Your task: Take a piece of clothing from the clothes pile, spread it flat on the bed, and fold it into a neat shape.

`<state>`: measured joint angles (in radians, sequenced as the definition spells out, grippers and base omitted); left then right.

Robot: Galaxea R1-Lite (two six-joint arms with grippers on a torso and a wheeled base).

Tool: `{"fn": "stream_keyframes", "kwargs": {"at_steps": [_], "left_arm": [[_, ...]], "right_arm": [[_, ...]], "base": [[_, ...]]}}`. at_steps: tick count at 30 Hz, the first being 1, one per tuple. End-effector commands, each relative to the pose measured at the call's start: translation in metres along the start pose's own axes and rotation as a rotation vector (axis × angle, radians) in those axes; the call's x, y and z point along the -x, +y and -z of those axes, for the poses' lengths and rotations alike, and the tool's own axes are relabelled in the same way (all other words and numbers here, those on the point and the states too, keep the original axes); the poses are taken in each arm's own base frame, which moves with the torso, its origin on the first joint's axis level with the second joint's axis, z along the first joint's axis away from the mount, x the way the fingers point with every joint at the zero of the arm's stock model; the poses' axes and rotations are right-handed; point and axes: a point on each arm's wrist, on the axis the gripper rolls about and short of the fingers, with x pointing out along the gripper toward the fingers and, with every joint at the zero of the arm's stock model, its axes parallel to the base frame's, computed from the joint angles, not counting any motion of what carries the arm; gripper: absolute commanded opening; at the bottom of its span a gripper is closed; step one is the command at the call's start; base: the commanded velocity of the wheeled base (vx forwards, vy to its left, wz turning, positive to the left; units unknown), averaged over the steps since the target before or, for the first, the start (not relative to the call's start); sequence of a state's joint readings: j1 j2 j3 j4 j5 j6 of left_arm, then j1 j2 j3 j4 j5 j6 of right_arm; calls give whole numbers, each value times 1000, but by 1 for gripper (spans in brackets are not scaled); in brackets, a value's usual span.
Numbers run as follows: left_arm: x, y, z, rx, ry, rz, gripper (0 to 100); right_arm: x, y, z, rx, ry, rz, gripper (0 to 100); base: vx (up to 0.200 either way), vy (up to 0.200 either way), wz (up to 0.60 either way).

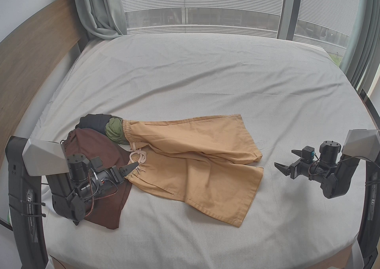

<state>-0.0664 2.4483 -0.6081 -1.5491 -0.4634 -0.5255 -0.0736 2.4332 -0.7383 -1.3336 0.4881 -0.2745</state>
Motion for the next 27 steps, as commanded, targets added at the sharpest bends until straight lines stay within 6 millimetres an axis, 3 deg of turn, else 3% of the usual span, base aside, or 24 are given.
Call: {"fn": "stream_keyframes", "kwargs": {"at_steps": [1, 10, 20, 21, 27], "left_arm": [[-5, 10, 10, 16, 23, -18, 100], [-10, 25, 17, 29, 17, -63, 100], [-12, 22, 19, 34, 25, -51, 100], [-12, 22, 19, 34, 25, -51, 0], [-12, 24, 18, 35, 21, -55, 0]], "right_arm": [[2, -3, -2, 0, -7, 7, 100], [0, -1, -2, -7, -7, 4, 100], [-3, 0, -1, -12, -15, 1, 100], [-3, 0, -1, -12, -15, 1, 100], [-2, 2, 0, -15, -9, -2, 100]], "base": [[0, 0, 0], [0, 0, 0], [0, 0, 0], [0, 0, 0], [0, 0, 0]]}}
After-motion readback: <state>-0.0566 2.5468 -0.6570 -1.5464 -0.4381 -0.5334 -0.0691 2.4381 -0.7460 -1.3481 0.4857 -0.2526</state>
